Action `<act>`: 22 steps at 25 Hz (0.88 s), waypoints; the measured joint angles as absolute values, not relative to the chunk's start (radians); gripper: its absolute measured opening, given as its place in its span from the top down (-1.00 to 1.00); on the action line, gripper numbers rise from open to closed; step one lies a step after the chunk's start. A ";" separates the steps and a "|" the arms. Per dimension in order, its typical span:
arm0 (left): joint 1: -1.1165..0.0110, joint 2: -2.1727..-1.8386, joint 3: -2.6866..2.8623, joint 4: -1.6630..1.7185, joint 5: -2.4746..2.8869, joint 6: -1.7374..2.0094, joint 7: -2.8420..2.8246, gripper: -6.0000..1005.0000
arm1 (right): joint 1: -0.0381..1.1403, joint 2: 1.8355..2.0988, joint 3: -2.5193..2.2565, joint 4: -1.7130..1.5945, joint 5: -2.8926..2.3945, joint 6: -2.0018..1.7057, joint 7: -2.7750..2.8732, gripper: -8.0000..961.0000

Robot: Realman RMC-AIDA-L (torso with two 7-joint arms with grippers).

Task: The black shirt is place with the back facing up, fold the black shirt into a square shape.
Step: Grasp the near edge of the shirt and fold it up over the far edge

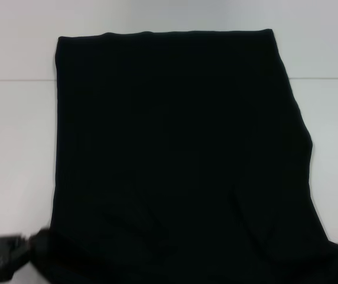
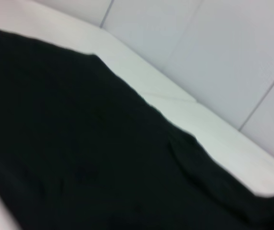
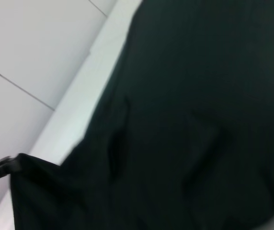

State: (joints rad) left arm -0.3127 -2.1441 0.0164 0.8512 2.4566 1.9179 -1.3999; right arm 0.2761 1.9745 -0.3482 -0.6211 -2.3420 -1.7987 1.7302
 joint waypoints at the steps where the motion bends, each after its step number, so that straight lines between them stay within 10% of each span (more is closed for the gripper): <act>1: -0.339 -2.139 0.017 0.831 2.444 1.900 -1.412 0.91 | 0.300 1.977 -0.337 -0.621 -2.340 -1.799 1.733 0.90; 12: -0.615 -2.047 0.011 0.559 2.363 1.549 -1.499 0.91 | 0.560 1.970 -0.256 -0.596 -2.333 -1.615 1.820 0.89; 22: -0.829 -2.035 0.024 0.459 2.346 1.091 -1.513 0.91 | 0.759 1.918 -0.275 -0.464 -2.329 -1.252 1.909 0.87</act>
State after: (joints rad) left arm -0.8289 -2.0353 0.0243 0.4590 2.3464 1.0914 -1.5133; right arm 0.7585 1.9179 -0.2751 -0.4643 -2.3287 -1.2518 1.9085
